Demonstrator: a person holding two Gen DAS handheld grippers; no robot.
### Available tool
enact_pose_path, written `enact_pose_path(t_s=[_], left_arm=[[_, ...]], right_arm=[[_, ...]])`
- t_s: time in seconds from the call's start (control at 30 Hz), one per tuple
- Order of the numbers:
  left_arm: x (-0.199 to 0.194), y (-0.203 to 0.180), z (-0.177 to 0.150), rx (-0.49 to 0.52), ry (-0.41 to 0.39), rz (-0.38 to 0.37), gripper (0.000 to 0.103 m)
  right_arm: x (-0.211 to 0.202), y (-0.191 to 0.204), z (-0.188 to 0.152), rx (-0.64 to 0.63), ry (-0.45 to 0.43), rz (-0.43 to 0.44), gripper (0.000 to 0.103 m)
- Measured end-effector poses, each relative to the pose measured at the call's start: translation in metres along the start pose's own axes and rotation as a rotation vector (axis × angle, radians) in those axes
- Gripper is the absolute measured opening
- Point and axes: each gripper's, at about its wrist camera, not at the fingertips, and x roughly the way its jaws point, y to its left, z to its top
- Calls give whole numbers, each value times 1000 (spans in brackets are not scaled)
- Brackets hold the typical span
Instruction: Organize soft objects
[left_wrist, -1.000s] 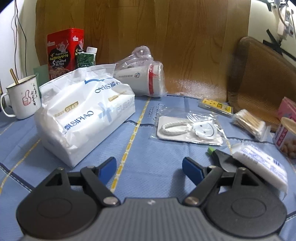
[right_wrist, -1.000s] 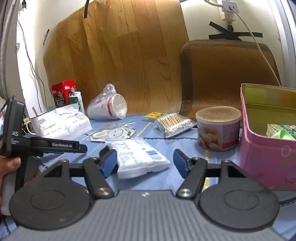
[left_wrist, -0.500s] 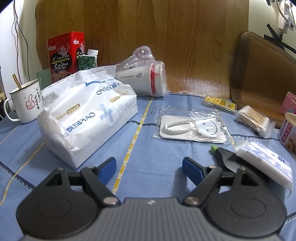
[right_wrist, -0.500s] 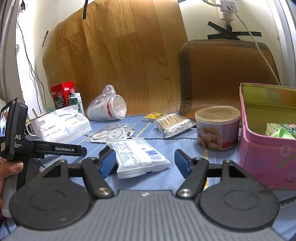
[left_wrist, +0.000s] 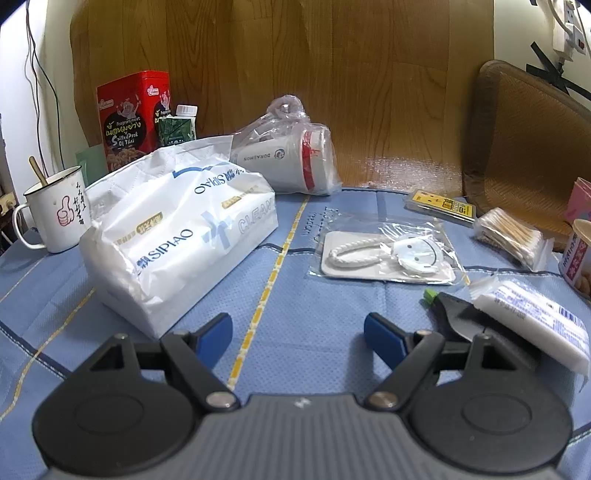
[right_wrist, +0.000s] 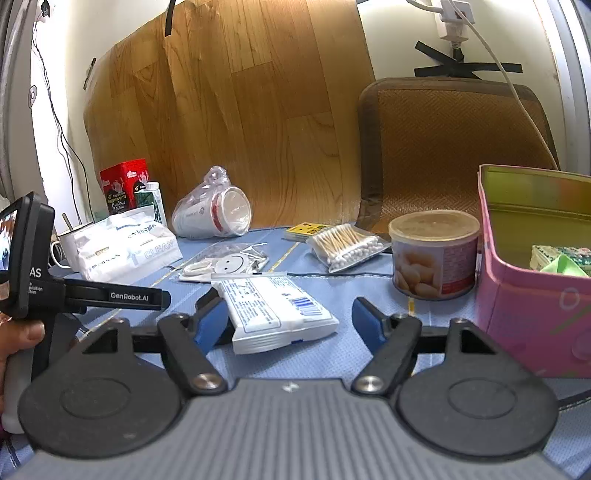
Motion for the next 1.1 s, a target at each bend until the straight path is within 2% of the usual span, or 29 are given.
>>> enact_pose_path(t_s=[0.23, 0.37, 0.57, 0.63, 0.67, 0.7, 0.77, 0.83, 0.93, 1.03, 1.07, 1.1], left_arm=[[-1, 0, 0, 3, -3, -4, 81], [-1, -1, 0, 6, -6, -8, 81], [-1, 0, 1, 7, -7, -19, 81], [-2, -1, 0, 5, -6, -21, 81], [-1, 0, 0, 5, -5, -23, 81], [-1, 0, 0, 5, -5, -24, 81], [-2, 0, 0, 3, -5, -26, 81], [-2, 0, 0, 4, -4, -26, 81], [-3, -1, 0, 3, -4, -24, 81], [-3, -1, 0, 1, -6, -27, 81], [-3, 0, 0, 0, -6, -29, 81], [-3, 1, 0, -2, -9, -34, 81]], right_arm=[[-2, 17, -3, -99, 16, 87, 77], [5, 28, -4, -161, 58, 85, 78], [15, 36, -3, -184, 90, 82, 76], [20, 39, -4, -198, 113, 68, 63], [21, 40, -4, -198, 125, 58, 49], [24, 38, -4, -186, 139, 53, 30], [27, 30, -3, -133, 162, 50, 10], [26, 20, -3, -68, 160, 41, 8], [22, 19, -4, -44, 156, 38, 7], [19, 26, -5, -76, 152, 41, 12], [18, 28, -6, -82, 148, 43, 16], [17, 29, -6, -84, 145, 46, 25]])
